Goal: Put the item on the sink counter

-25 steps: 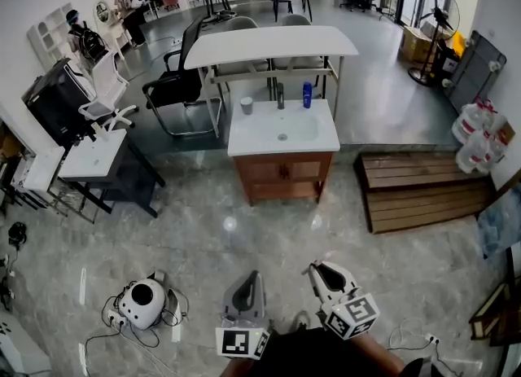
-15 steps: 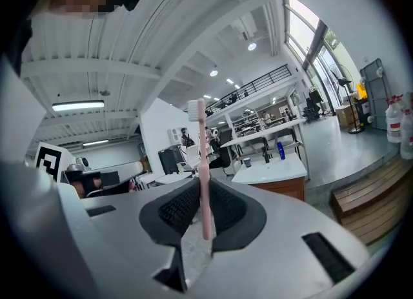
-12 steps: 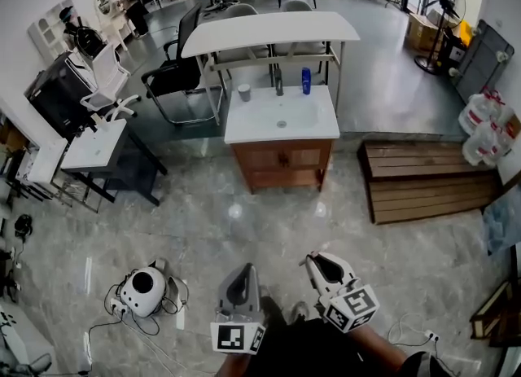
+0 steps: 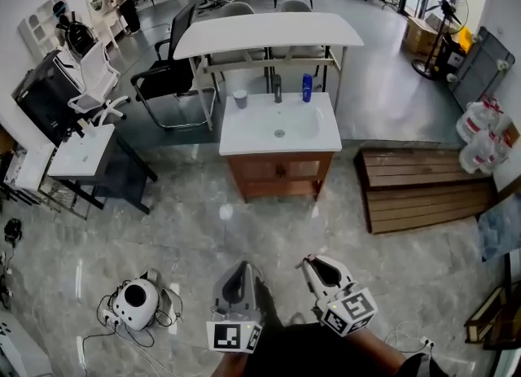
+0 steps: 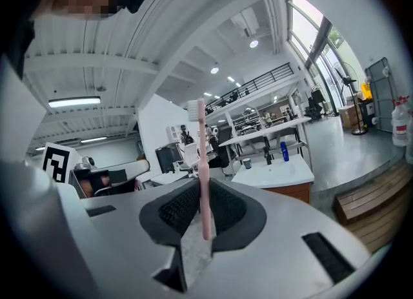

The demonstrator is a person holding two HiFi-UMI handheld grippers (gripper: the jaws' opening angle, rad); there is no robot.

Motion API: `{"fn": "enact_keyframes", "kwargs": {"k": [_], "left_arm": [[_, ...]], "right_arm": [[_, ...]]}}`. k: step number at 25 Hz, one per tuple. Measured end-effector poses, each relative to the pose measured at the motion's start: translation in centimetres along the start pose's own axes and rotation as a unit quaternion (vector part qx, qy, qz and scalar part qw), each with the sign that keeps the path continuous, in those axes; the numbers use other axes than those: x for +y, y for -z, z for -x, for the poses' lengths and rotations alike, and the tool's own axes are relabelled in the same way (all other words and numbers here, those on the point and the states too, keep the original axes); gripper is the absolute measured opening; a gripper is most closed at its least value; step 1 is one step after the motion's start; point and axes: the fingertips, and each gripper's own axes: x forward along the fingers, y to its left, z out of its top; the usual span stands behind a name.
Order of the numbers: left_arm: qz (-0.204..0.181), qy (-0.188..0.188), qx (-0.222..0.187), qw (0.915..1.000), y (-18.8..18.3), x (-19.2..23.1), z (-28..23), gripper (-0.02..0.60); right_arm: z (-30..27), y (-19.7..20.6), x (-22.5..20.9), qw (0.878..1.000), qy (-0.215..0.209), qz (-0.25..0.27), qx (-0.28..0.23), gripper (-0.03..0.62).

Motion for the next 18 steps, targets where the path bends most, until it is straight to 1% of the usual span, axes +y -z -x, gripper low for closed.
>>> {"fn": "enact_keyframes", "kwargs": {"k": [5,12,18], "left_arm": [[0.003,0.007,-0.004,1.0,-1.0,5.2,-5.7,0.017],[0.012,0.02,0.004,0.9997,-2.7,12.6,-13.1,0.017],[0.022,0.035,0.009,0.9991,-2.9,18.6,-17.6,0.017]], "right_arm": [[-7.1,-2.1,-1.4,1.0,0.009,0.005,0.001,0.046],[-17.5,-5.4,-2.7,1.0,0.025,0.005,0.003,0.046],[-25.6,-6.8,-3.1,0.999,0.041,0.004,0.003,0.046]]}}
